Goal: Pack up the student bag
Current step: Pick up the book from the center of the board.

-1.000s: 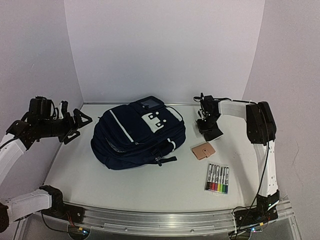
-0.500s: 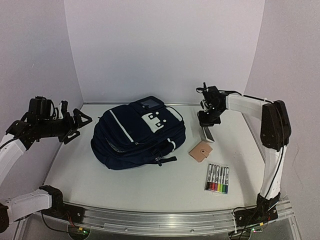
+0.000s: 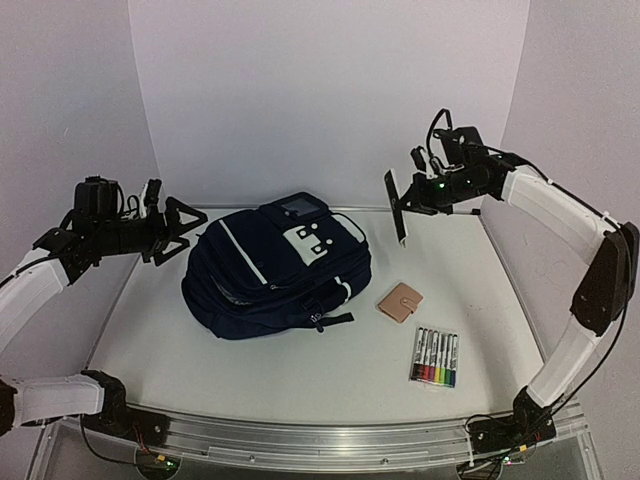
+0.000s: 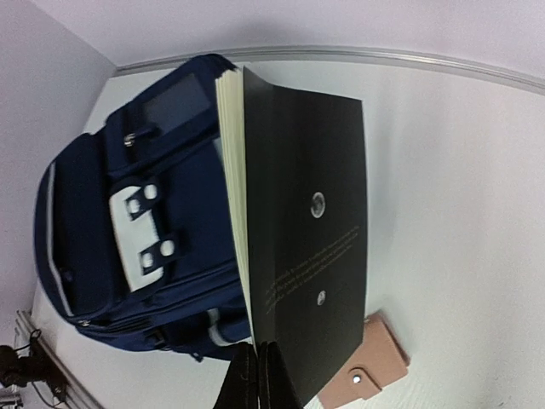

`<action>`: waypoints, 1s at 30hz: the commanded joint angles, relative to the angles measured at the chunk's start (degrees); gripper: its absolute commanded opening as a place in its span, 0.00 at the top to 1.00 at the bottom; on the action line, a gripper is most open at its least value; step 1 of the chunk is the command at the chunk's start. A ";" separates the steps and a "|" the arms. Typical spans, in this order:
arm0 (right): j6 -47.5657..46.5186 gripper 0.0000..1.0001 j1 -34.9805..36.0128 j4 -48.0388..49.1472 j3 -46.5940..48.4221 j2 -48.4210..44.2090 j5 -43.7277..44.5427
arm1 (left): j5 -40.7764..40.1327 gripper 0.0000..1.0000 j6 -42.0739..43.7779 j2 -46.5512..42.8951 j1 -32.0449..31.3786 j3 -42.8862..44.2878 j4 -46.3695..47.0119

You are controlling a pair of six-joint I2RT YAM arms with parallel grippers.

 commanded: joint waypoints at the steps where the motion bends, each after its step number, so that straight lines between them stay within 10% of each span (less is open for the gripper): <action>1: 3.81 1.00 3.87 3.31 3.45 -5.06 -12.18 | 3.77 0.01 2.37 2.52 -5.73 5.92 11.44; 21: 30.11 1.00 17.34 45.98 2.39 -10.47 -37.19 | 14.56 0.02 6.47 18.15 -26.43 16.78 37.33; 30: 33.18 1.00 17.93 49.62 0.18 -10.63 -38.67 | 16.65 0.11 4.01 16.89 -26.95 17.46 44.61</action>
